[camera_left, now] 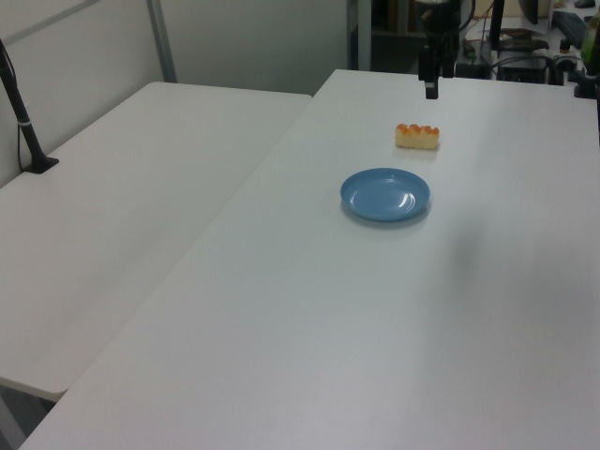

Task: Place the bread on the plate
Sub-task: 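Move the open gripper over the glazed bread and lower it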

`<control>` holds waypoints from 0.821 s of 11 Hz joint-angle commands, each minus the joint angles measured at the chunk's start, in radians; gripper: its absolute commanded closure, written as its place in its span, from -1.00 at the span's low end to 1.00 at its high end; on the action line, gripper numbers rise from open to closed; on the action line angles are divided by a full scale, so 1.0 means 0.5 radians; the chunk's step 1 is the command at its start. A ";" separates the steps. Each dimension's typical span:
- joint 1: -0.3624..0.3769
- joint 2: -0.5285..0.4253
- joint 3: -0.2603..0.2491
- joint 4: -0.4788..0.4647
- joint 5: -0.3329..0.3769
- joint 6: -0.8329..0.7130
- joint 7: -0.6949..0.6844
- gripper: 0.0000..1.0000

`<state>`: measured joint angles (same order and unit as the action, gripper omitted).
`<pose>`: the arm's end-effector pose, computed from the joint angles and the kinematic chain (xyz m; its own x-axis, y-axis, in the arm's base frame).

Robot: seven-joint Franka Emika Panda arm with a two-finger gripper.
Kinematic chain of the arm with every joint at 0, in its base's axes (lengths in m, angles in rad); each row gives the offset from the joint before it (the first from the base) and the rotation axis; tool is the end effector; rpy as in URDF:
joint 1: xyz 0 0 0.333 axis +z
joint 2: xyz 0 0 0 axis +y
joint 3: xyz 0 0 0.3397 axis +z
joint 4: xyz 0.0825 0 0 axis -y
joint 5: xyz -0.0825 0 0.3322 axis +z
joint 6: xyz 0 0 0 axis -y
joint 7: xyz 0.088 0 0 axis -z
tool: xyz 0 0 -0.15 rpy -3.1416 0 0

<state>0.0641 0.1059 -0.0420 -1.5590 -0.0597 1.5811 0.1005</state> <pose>0.5316 0.0040 0.5565 0.9940 -0.0777 -0.0768 -0.0722 -0.9948 0.0719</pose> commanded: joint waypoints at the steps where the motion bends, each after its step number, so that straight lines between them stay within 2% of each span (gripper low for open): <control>1: 0.010 -0.043 -0.020 -0.048 -0.028 0.007 0.014 -1.00; 6: 0.010 -0.043 -0.026 -0.036 -0.025 0.001 0.008 -1.00; 7: 0.004 -0.034 -0.060 -0.021 -0.022 0.004 -0.008 -1.00; 9: 0.004 0.042 -0.274 0.077 0.009 0.010 -0.282 -1.00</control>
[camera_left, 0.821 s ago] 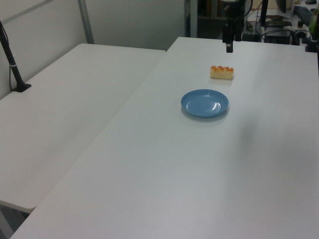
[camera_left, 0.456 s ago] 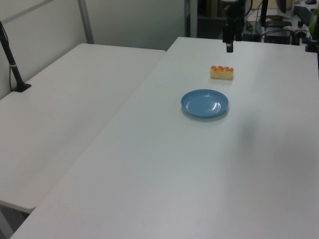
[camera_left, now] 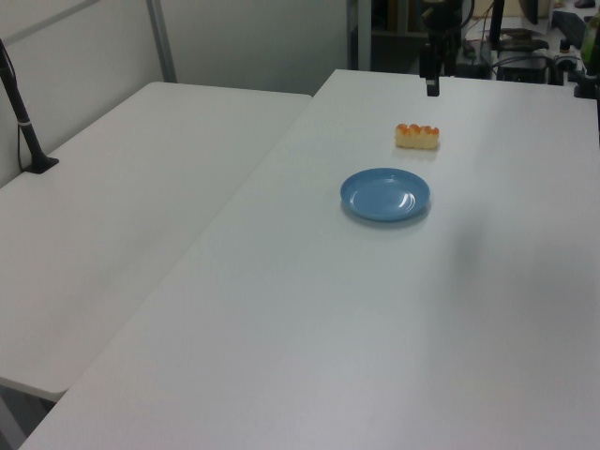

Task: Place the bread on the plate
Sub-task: 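Move the open gripper over the glazed bread and lower it, then close the gripper on the glazed bread and lift it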

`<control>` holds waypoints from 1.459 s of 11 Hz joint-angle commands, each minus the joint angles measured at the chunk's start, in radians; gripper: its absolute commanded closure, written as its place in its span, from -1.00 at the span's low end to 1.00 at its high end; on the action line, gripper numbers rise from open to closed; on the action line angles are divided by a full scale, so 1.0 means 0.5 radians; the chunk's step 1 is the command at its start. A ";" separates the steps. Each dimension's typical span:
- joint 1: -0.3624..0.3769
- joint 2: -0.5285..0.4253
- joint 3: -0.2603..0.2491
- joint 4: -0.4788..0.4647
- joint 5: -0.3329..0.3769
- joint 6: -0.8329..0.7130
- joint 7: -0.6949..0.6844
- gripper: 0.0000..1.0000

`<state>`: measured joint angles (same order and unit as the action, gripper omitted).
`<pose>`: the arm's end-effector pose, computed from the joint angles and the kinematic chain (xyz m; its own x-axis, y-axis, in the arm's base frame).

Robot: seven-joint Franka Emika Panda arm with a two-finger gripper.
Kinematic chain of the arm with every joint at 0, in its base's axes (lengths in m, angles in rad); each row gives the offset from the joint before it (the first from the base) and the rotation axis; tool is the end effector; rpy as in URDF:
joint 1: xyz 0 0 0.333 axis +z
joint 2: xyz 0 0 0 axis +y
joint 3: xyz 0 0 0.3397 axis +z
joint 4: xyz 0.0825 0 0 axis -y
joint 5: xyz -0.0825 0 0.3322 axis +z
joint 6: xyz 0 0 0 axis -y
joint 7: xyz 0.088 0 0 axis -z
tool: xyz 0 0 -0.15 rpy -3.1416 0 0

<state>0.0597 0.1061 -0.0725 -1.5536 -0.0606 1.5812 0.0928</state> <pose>0.5320 -0.0139 0.5588 0.9919 -0.1047 -0.0715 -0.0994 -0.9922 0.0749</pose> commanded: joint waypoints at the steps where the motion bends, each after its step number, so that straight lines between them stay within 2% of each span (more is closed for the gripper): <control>1: 0.006 0.103 -0.326 0.079 0.005 0.040 -0.405 -1.00; 3: 0.000 0.275 -0.578 0.076 0.023 0.349 -0.559 -1.00; 5: -0.055 0.489 -0.747 0.070 0.069 0.674 -0.737 -1.00; 6: -0.095 0.587 -0.772 0.067 0.130 0.806 -0.792 -1.00; 10: -0.150 0.922 -0.763 0.058 0.161 1.199 -0.787 -1.00; 11: -0.150 0.993 -0.763 0.055 0.213 1.300 -0.784 -1.00; 13: -0.129 1.085 -0.754 0.055 0.244 1.372 -0.781 -1.00; 14: -0.117 1.116 -0.748 0.052 0.247 1.402 -0.775 -0.94; 15: -0.113 1.131 -0.745 0.036 0.247 1.448 -0.753 -0.74; 16: -0.113 1.131 -0.742 0.033 0.247 1.473 -0.744 -0.35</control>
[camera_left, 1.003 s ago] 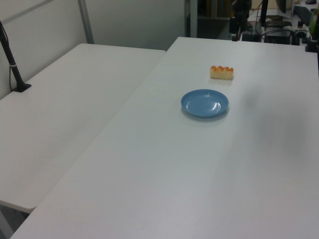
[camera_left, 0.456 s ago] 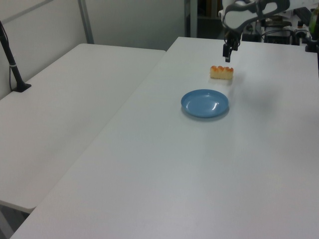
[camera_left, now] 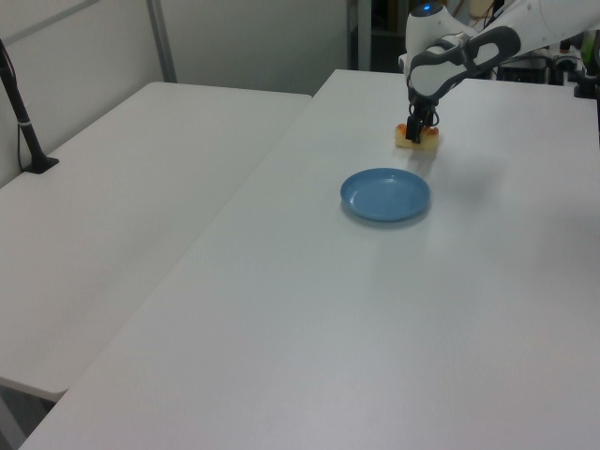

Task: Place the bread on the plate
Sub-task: 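Close the gripper on the glazed bread and lift it, then carry the held bread over the blue plate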

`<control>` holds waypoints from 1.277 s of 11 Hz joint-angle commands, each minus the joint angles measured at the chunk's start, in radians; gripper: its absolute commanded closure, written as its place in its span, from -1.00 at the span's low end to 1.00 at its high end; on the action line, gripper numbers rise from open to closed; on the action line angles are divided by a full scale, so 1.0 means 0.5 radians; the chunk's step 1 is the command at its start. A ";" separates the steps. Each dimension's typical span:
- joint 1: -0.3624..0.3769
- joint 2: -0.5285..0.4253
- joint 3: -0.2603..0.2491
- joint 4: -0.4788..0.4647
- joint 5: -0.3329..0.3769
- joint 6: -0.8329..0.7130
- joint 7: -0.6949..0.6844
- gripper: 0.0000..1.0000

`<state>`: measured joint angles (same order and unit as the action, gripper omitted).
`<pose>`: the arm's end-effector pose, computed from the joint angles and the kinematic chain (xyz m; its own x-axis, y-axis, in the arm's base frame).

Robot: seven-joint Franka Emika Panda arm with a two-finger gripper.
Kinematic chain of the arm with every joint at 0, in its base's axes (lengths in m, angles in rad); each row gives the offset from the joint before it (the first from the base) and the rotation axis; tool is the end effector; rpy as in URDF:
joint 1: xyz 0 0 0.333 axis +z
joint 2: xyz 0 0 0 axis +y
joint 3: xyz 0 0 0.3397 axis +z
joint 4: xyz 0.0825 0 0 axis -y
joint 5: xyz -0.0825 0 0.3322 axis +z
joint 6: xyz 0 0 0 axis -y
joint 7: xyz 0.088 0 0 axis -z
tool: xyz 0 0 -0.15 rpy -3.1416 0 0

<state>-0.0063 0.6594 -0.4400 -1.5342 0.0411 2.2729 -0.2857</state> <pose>0.6467 -0.2479 0.3147 0.9953 -0.0765 0.0595 -0.0893 -0.9629 0.2545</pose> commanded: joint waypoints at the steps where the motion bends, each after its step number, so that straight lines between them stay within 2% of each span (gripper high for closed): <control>1: 0.019 0.022 -0.007 -0.009 0.056 0.090 0.010 0.14; 2: 0.019 0.013 -0.007 -0.009 0.092 0.090 -0.002 0.38; 5: 0.074 -0.131 -0.007 -0.006 0.117 -0.020 0.013 0.38; 7: 0.321 -0.220 -0.046 0.010 0.191 -0.241 0.037 0.35; 10: 0.702 -0.346 -0.080 0.001 0.182 -0.578 0.230 0.31; 11: 0.824 -0.337 -0.080 -0.003 0.170 -0.570 0.355 0.29; 12: 0.905 -0.310 -0.080 -0.009 0.148 -0.567 0.448 0.28; 14: 0.945 -0.257 -0.080 -0.015 0.130 -0.564 0.464 0.23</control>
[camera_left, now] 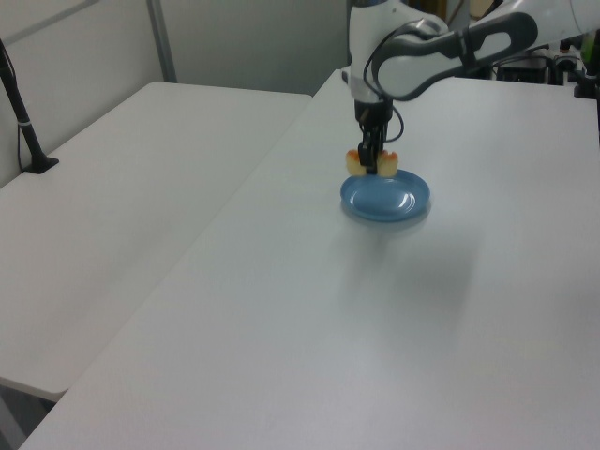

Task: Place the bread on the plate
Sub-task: 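Lower the bread onto the blue plate and open the gripper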

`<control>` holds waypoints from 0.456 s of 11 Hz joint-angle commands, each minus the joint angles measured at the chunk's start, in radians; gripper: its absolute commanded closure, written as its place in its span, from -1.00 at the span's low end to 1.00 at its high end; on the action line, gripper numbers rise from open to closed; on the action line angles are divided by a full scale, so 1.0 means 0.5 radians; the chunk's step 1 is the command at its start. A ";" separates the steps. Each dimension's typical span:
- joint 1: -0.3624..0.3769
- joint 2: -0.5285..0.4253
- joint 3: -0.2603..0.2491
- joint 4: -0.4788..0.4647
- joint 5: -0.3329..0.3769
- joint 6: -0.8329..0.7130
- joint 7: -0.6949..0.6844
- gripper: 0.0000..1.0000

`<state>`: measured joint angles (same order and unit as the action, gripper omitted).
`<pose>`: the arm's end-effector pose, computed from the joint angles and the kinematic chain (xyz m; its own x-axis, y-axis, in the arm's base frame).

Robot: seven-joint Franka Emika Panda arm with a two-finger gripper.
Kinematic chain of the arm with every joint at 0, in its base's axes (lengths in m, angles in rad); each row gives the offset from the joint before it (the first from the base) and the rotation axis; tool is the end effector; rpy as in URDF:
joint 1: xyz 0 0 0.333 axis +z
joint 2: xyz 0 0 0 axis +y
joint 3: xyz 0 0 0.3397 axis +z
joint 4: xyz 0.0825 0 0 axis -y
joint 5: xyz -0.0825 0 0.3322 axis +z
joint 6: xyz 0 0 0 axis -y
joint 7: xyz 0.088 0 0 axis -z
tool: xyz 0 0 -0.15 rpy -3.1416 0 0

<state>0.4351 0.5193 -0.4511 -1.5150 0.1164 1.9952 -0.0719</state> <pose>0.6535 0.0476 0.3847 0.9980 0.0622 0.0048 0.0613 -0.9918 0.1120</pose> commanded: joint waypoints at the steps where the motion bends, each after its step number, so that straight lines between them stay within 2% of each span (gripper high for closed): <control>1: 0.059 0.023 -0.058 -0.075 -0.024 0.001 0.033 0.20; 3: 0.038 0.023 -0.055 -0.084 -0.088 0.001 0.003 -0.04; 4: 0.032 0.023 -0.058 -0.105 -0.128 0.001 -0.012 -0.31; 5: 0.029 0.026 -0.055 -0.115 -0.186 0.001 -0.013 -0.85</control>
<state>0.4439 0.5496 -0.4705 -1.5383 0.0750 1.9953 -0.0609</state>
